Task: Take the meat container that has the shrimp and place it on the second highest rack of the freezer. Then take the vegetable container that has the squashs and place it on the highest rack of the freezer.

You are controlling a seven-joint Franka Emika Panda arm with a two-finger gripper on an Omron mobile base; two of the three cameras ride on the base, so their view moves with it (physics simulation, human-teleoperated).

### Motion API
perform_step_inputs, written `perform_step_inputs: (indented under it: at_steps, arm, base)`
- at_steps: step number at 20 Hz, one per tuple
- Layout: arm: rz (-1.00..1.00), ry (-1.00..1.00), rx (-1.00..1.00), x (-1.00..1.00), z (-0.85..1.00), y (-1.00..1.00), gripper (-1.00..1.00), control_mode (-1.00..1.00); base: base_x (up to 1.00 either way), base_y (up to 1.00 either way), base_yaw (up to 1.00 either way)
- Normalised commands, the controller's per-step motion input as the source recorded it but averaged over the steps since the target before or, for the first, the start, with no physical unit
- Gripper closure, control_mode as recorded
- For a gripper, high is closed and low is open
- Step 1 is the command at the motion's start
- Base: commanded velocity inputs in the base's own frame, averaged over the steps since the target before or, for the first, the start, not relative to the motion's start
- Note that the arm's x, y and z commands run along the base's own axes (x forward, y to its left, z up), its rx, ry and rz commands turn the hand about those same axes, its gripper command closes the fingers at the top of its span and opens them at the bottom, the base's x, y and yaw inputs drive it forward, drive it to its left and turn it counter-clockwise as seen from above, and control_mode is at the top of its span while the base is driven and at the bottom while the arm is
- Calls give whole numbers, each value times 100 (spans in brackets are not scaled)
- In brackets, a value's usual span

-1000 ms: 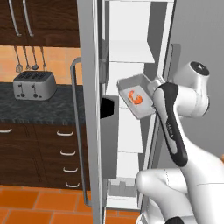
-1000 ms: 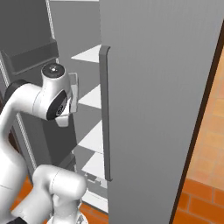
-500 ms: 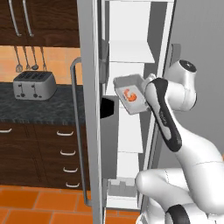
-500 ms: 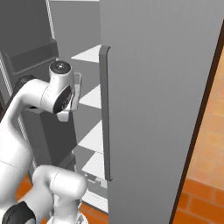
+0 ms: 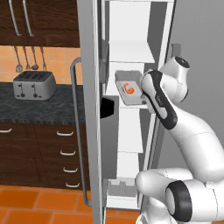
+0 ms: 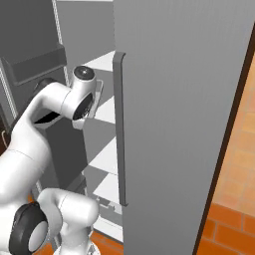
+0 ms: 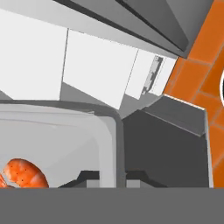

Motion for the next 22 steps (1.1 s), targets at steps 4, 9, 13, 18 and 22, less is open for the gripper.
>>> perform_step_inputs:
  at_steps: [4, 9, 13, 18, 22]
  arm:
    - [-2, -1, 1, 11, -10, 4, 100, -100]
    - [-17, 0, 0, 65, -21, 1, 100, -100]
    - [-24, 0, 0, 28, -22, 10, 100, -100]
    - [-8, 0, 3, 17, -24, 2, 100, -100]
    - [1, 1, 6, 29, -12, 0, 100, -100]
  base:
    - [0, 0, 0]
    - [0, 0, 0]
    - [0, 0, 0]
    - [0, 0, 0]
    - [0, 0, 0]
